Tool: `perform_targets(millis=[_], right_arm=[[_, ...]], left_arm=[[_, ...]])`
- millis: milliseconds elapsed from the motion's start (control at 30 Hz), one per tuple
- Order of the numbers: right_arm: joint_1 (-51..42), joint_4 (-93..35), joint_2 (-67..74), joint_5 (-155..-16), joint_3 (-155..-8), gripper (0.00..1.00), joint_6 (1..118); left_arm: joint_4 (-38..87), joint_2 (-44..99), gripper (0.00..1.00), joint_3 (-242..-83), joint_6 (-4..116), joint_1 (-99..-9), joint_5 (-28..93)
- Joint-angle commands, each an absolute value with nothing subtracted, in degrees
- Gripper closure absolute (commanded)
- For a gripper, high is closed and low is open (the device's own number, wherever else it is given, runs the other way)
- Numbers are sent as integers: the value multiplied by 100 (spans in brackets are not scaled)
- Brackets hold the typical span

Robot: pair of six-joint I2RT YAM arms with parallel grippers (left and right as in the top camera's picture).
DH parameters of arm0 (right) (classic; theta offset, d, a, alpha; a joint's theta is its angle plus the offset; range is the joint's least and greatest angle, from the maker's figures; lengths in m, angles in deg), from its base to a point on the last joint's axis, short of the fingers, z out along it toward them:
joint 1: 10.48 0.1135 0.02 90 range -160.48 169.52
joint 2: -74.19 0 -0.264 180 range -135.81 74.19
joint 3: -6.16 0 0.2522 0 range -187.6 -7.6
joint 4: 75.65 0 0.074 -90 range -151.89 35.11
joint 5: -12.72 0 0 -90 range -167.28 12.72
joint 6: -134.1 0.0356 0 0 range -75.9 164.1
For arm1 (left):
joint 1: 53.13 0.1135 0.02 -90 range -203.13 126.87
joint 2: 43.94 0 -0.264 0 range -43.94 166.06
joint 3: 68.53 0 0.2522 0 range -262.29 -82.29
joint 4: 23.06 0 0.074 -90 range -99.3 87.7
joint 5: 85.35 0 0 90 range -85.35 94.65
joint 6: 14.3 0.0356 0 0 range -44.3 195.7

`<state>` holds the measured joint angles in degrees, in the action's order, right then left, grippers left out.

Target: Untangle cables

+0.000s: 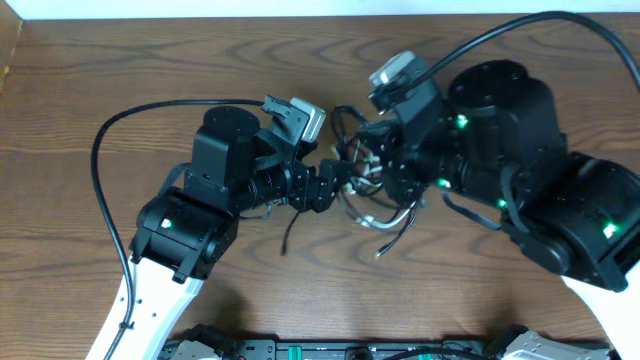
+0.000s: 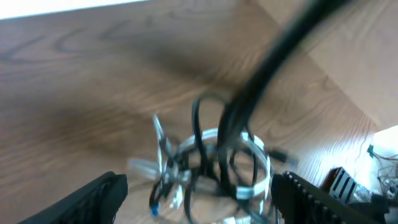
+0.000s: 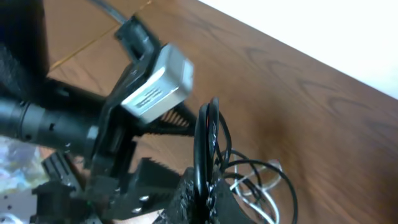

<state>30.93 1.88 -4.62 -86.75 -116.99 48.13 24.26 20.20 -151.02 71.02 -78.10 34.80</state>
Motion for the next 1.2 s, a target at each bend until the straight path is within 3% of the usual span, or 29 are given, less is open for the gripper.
perform_targets(millis=[0,267,300,333,367,400,500,600,767,933,967,1067,1167], right_arm=[[3257,109,-366,-8732,-11738,99,4719],[3266,113,-326,-8732,-11740,99,4719],[3266,116,-313,-8732,-11740,99,4719],[3266,116,-291,-8730,-11740,99,4719],[3263,116,-269,-8701,-11740,99,4721],[3263,113,-232,-8631,-11740,99,4721],[3263,113,-66,-8138,-11740,99,4780],[3263,118,159,-7222,-11740,99,5073],[3132,400,579,-4542,-11740,99,6164],[2811,1062,555,-4216,-11723,99,6553],[2767,1171,506,-4317,-11707,96,6551],[2689,1503,290,-4726,-11607,57,6542],[2689,1709,12,-5012,-11476,36,6485]], left_arm=[[2363,2081,19,-15076,7069,-7828,3579],[2485,2573,21,-15076,7078,-8110,3572],[2487,2665,27,-15076,7078,-8127,3570],[2489,2763,39,-15076,7078,-8138,3570],[2489,2877,62,-15076,7075,-8140,3572],[2494,2999,75,-15076,7075,-8140,3570],[2599,3358,92,-15076,7069,-8140,3435],[2828,3601,92,-15076,6940,-8140,2982],[3145,3631,92,-15076,6940,-8138,2814],[3130,3039,92,-15129,6772,-8140,2934],[3104,2840,93,-15174,6772,-8140,3035],[2951,2219,92,-15290,6769,-8140,3275],[2889,1559,92,-15316,6772,-8138,3257]])
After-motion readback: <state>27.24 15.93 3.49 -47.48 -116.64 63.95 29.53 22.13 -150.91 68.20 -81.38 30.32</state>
